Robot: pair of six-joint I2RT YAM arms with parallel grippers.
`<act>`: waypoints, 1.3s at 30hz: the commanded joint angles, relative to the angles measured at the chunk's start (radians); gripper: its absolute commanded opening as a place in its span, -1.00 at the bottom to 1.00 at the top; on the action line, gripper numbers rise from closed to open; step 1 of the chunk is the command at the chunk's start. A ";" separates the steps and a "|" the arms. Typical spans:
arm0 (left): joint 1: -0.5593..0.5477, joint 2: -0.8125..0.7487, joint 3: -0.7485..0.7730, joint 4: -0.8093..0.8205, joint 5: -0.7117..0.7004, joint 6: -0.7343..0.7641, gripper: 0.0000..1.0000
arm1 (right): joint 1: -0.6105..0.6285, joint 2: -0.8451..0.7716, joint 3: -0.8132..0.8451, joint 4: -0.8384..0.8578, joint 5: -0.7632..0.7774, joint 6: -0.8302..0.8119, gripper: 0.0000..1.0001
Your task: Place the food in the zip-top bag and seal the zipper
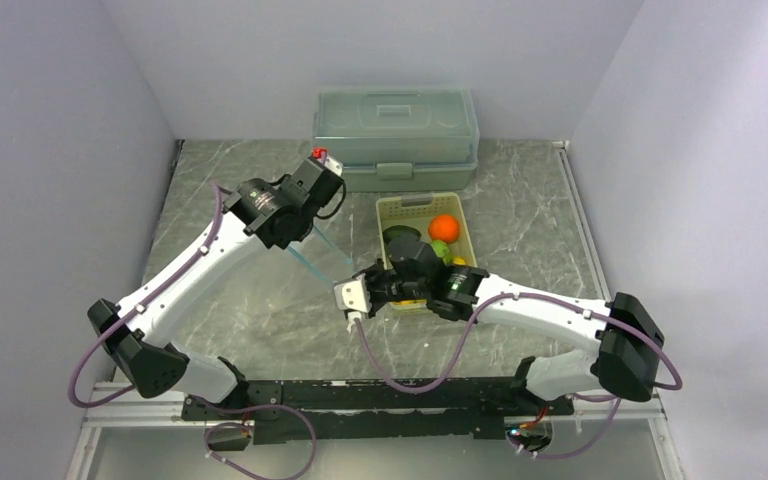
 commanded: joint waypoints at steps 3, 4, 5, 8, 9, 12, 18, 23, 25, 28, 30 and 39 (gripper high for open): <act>0.019 -0.052 -0.008 0.034 -0.155 -0.034 -0.85 | 0.034 0.024 -0.049 0.028 -0.010 0.057 -1.00; 0.026 -0.054 -0.013 0.036 -0.156 -0.033 -0.86 | 0.041 0.024 -0.054 0.033 -0.007 0.056 -1.00; 0.034 -0.054 -0.015 0.034 -0.156 -0.035 -0.87 | 0.049 0.021 -0.059 0.038 -0.003 0.056 -1.00; 0.050 -0.058 -0.018 0.034 -0.144 -0.048 -0.89 | 0.078 0.006 -0.078 0.051 0.011 0.053 -1.00; 0.053 -0.060 -0.022 0.038 -0.142 -0.051 -0.89 | 0.088 -0.001 -0.087 0.052 0.014 0.050 -1.00; 0.066 -0.064 -0.029 0.046 -0.133 -0.059 -0.92 | 0.121 -0.013 -0.111 0.083 0.030 0.047 -1.00; 0.067 -0.072 -0.047 0.064 -0.050 -0.061 -1.00 | 0.162 -0.020 -0.122 0.150 0.072 0.082 -1.00; 0.064 -0.110 -0.079 0.095 0.039 -0.040 -1.00 | 0.163 0.009 -0.061 0.137 0.135 0.097 -0.79; 0.061 -0.131 -0.089 0.105 0.061 -0.029 -1.00 | 0.163 0.026 -0.035 0.124 0.159 0.087 -0.71; 0.060 -0.166 -0.107 0.120 0.096 -0.016 -1.00 | 0.157 0.041 -0.008 0.126 0.187 0.076 -0.59; 0.057 -0.188 -0.120 0.130 0.127 -0.011 -1.00 | 0.148 0.055 0.017 0.123 0.179 0.077 -0.54; 0.029 -0.207 -0.168 0.146 0.159 -0.007 -1.00 | 0.131 0.165 0.205 0.090 0.139 0.097 -0.35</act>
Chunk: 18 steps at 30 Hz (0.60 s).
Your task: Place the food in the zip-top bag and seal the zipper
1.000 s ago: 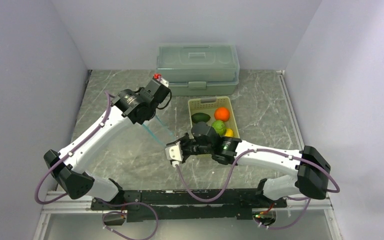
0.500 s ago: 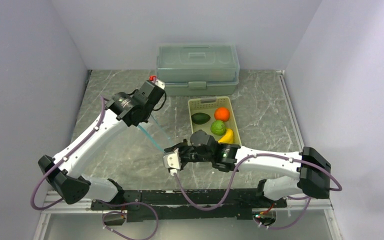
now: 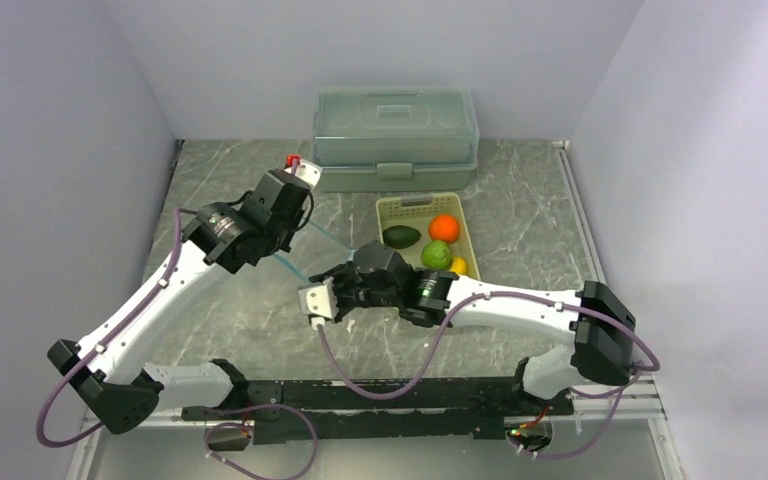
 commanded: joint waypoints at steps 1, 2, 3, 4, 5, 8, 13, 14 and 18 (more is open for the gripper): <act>-0.017 -0.001 -0.014 0.036 0.014 0.000 -1.00 | -0.007 0.053 0.128 -0.009 -0.021 0.028 -0.34; -0.019 -0.002 -0.015 0.035 0.013 -0.002 -1.00 | -0.007 0.068 0.146 -0.009 -0.020 0.032 -0.34; -0.021 -0.005 -0.016 0.034 0.016 -0.005 -1.00 | -0.008 0.082 0.161 -0.013 -0.018 0.034 -0.34; -0.022 -0.007 -0.016 0.035 0.014 -0.005 -1.00 | -0.008 0.095 0.178 -0.022 -0.021 0.033 -0.36; -0.022 -0.009 -0.017 0.033 0.007 -0.005 -1.00 | -0.008 0.106 0.190 -0.031 -0.022 0.032 -0.39; -0.022 -0.018 -0.011 0.030 -0.026 -0.003 -0.97 | -0.007 0.122 0.205 -0.064 -0.021 0.024 -0.53; -0.021 -0.013 0.006 0.014 -0.096 -0.017 -0.93 | -0.001 0.098 0.168 -0.088 -0.043 0.002 -1.00; -0.022 -0.013 0.006 0.015 -0.111 -0.020 -0.93 | 0.003 0.087 0.151 -0.083 -0.044 -0.001 -1.00; -0.022 -0.016 0.004 0.028 -0.174 -0.033 -0.90 | 0.024 0.046 0.087 -0.065 -0.048 -0.013 -1.00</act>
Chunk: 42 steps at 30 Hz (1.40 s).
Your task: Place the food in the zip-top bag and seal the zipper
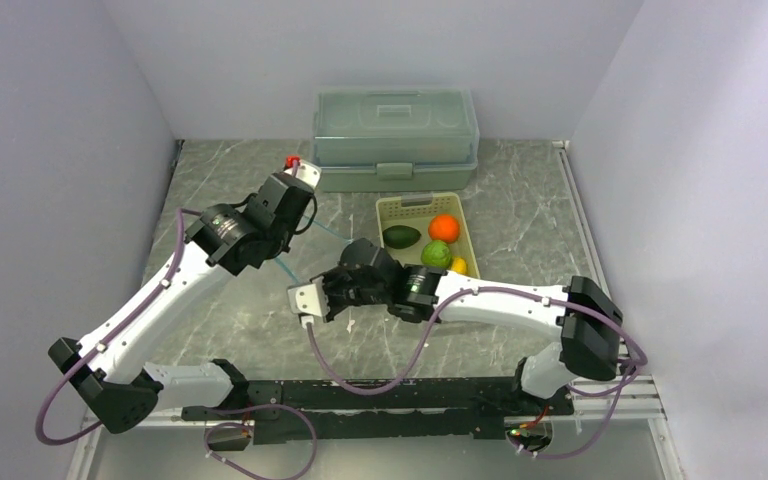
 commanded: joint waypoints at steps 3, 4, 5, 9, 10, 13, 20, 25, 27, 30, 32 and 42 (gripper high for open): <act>-0.001 -0.017 0.033 0.030 -0.142 -0.028 -0.89 | 0.040 -0.075 -0.067 -0.021 -0.046 -0.007 -1.00; -0.001 -0.015 0.037 0.032 -0.149 -0.026 -0.89 | 0.046 -0.079 -0.079 -0.022 -0.045 -0.001 -1.00; 0.000 -0.011 0.043 0.032 -0.154 -0.025 -0.89 | 0.053 -0.082 -0.090 -0.022 -0.044 0.003 -1.00; 0.000 0.000 0.067 0.027 -0.186 -0.023 -0.89 | 0.091 -0.097 -0.144 0.005 -0.024 0.028 -1.00; 0.000 0.002 0.070 0.024 -0.192 -0.023 -0.89 | 0.101 -0.099 -0.155 0.009 -0.019 0.034 -1.00; 0.003 0.002 0.083 0.022 -0.210 -0.024 -0.88 | 0.122 -0.110 -0.188 0.025 0.006 0.052 -1.00; 0.008 -0.009 0.095 0.023 -0.226 -0.010 -0.87 | 0.153 -0.152 -0.248 0.050 0.029 0.090 -1.00; 0.009 -0.019 0.091 0.042 -0.181 0.003 -0.91 | 0.161 -0.163 -0.257 0.079 0.090 0.103 -1.00; 0.008 -0.028 0.076 0.056 -0.172 0.014 -0.91 | 0.161 -0.159 -0.243 0.082 0.136 0.102 -0.91; 0.009 -0.037 0.057 0.070 -0.156 0.021 -0.91 | 0.155 -0.167 -0.235 0.105 0.189 0.086 -0.64; 0.008 -0.041 0.046 0.077 -0.152 0.027 -0.91 | 0.145 -0.177 -0.228 0.120 0.218 0.079 -0.52; 0.008 -0.054 -0.009 0.103 -0.175 0.024 -0.93 | 0.053 -0.272 -0.192 0.168 0.256 0.076 -0.22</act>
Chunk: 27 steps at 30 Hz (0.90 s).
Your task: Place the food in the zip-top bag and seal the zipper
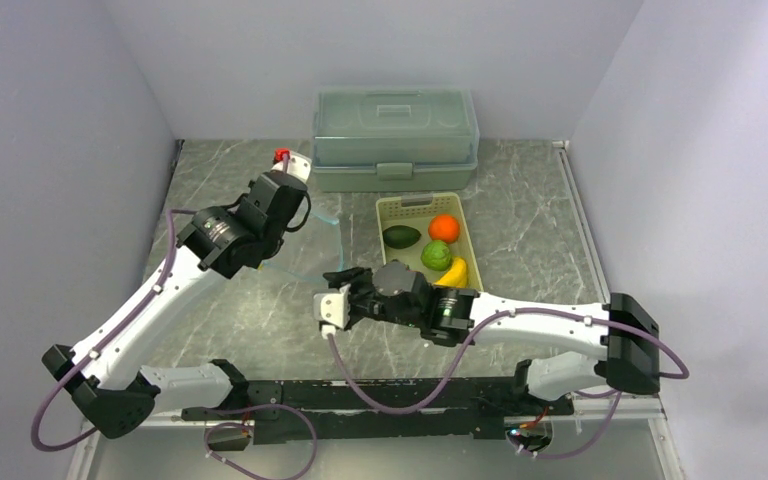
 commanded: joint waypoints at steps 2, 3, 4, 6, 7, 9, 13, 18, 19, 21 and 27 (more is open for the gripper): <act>0.008 -0.032 -0.030 0.065 -0.070 0.007 -0.94 | -0.061 -0.087 0.041 0.016 0.003 0.022 -0.18; 0.008 -0.036 -0.035 0.068 -0.069 0.006 -0.94 | -0.073 -0.095 0.047 0.014 -0.002 0.027 -0.17; 0.008 -0.037 -0.040 0.073 -0.069 0.006 -0.94 | -0.086 -0.101 0.051 0.014 -0.011 0.033 -0.16; 0.008 -0.041 -0.047 0.080 -0.077 0.006 -0.93 | -0.106 -0.114 0.060 0.014 -0.011 0.048 -0.14; 0.008 -0.040 -0.048 0.082 -0.087 0.006 -0.94 | -0.115 -0.119 0.065 0.013 -0.012 0.057 -0.14; 0.008 -0.036 -0.049 0.082 -0.101 0.006 -0.94 | -0.136 -0.133 0.074 0.007 -0.009 0.083 -0.13; 0.008 -0.037 -0.067 0.095 -0.126 0.006 -0.95 | -0.185 -0.168 0.074 -0.010 -0.010 0.159 -0.01; 0.008 -0.040 -0.095 0.124 -0.131 0.006 -0.95 | -0.263 -0.217 0.070 -0.074 0.001 0.299 0.03; 0.008 -0.041 -0.098 0.128 -0.130 0.006 -0.95 | -0.276 -0.225 0.069 -0.084 0.017 0.330 0.05; 0.008 -0.043 -0.106 0.133 -0.116 0.007 -0.97 | -0.289 -0.242 0.065 -0.112 0.060 0.376 0.22; 0.007 -0.089 -0.159 0.173 -0.013 -0.011 -0.98 | -0.329 -0.286 0.061 -0.250 0.183 0.547 0.79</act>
